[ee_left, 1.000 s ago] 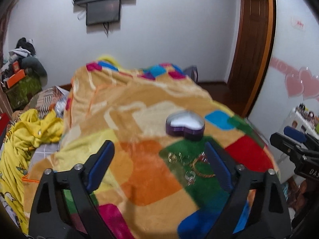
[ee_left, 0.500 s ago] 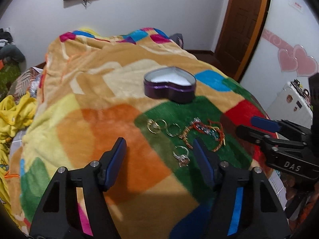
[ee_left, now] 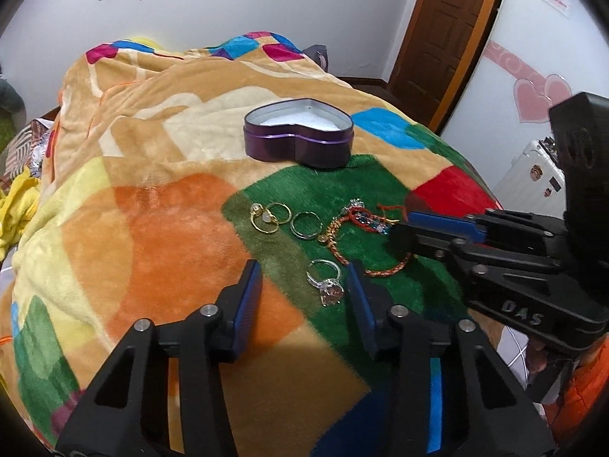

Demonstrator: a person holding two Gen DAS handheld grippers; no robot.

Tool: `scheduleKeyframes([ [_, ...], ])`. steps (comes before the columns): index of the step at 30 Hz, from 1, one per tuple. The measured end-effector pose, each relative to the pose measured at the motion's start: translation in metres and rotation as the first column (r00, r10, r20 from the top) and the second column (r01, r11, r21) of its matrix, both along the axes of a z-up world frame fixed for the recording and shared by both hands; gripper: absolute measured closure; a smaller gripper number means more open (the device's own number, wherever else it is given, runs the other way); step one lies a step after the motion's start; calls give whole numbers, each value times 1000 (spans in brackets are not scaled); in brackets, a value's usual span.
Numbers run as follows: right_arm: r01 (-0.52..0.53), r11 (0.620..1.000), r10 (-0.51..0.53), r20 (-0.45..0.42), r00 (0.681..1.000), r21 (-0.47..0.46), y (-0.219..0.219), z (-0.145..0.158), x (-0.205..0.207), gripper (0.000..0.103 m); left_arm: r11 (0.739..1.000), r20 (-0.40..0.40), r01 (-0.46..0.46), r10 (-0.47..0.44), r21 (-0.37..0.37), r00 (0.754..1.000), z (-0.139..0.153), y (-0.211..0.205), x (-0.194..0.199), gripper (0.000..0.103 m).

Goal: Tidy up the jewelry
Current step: 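Lower the left tool toward the silver gem ring while the right tool approaches the red string bracelet, then grasp the silver gem ring with the left tool while the right tool grasps the red bracelet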

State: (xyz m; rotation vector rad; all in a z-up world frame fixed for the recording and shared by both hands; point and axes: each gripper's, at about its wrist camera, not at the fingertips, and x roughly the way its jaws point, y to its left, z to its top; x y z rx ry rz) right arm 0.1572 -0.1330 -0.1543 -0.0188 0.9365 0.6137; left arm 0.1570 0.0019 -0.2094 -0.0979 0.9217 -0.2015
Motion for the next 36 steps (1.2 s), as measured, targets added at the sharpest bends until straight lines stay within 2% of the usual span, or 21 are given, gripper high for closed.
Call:
scheduleKeyframes([
  [5,-15,999,15,-2,1000,-43,9,-8,5,87,1000,-3,16,-16,-2,1000,-4,-4,1,62],
  [7,-24,998,23,-10,1000,-53,10,-12,7,87,1000,-11,27,-27,-14,1000,-5,-4,1,69],
  [10,-37,996,37,-2,999,-79,13,-12,5,87,999,-25,40,-40,-33,999,-8,-4,1,74],
  [13,-51,994,52,6,999,-99,15,-11,1,93,998,-23,45,-46,-31,999,-9,-6,0,75],
  [17,-49,993,50,7,999,-106,13,-9,-1,96,998,-25,47,-48,-34,999,-11,-7,-1,86],
  [22,-22,996,24,17,1000,-81,10,-1,-3,96,998,-22,39,-40,-44,999,-7,-5,-3,93],
  [36,7,999,-2,128,992,-41,11,39,-13,96,1000,85,15,-13,-14,996,32,3,-13,93],
])
